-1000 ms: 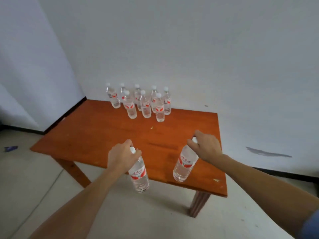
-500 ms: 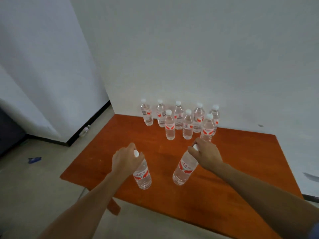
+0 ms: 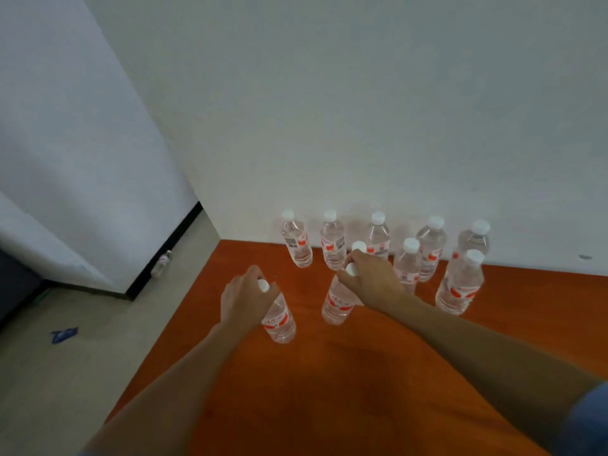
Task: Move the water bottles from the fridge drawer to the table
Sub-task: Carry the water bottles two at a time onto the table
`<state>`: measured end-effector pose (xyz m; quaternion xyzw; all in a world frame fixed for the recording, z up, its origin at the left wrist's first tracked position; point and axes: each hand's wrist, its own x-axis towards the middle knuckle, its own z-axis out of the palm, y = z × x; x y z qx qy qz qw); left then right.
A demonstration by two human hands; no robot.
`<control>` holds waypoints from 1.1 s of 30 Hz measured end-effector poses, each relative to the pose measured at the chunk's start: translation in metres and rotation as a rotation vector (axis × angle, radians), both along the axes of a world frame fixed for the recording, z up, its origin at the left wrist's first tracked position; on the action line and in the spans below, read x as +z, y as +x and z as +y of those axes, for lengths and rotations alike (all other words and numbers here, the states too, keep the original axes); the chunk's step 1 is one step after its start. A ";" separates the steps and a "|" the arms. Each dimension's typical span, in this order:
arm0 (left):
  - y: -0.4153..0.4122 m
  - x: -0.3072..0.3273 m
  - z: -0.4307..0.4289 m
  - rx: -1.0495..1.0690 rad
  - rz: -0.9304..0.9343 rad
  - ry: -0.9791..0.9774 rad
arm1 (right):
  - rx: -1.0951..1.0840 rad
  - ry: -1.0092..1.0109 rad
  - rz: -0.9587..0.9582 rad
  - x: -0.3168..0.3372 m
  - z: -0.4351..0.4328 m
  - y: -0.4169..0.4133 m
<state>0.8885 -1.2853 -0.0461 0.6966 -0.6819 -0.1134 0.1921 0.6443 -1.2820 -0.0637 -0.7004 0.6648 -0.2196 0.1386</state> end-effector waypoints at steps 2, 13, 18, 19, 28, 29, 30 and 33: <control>0.004 -0.005 -0.022 -0.020 0.001 0.013 | -0.014 0.006 -0.001 -0.003 -0.023 0.012; 0.028 -0.036 -0.153 -0.252 -0.056 0.049 | -0.207 0.115 0.049 -0.032 -0.113 0.075; 0.037 -0.053 -0.184 -0.355 -0.062 0.076 | -0.257 0.137 0.098 -0.035 -0.130 0.093; 0.038 -0.054 -0.188 -0.379 -0.070 0.078 | -0.267 0.154 0.108 -0.036 -0.132 0.096; 0.033 -0.040 -0.197 -0.553 -0.284 0.002 | -0.292 0.261 0.108 -0.028 -0.107 0.092; 0.029 -0.035 -0.193 -0.578 -0.279 -0.052 | -0.307 0.242 0.131 -0.025 -0.098 0.090; 0.024 -0.027 -0.188 -0.606 -0.263 -0.098 | -0.322 0.214 0.150 -0.021 -0.086 0.086; -0.003 0.001 -0.161 -0.710 -0.179 -0.186 | -0.336 0.184 0.152 -0.007 -0.039 0.069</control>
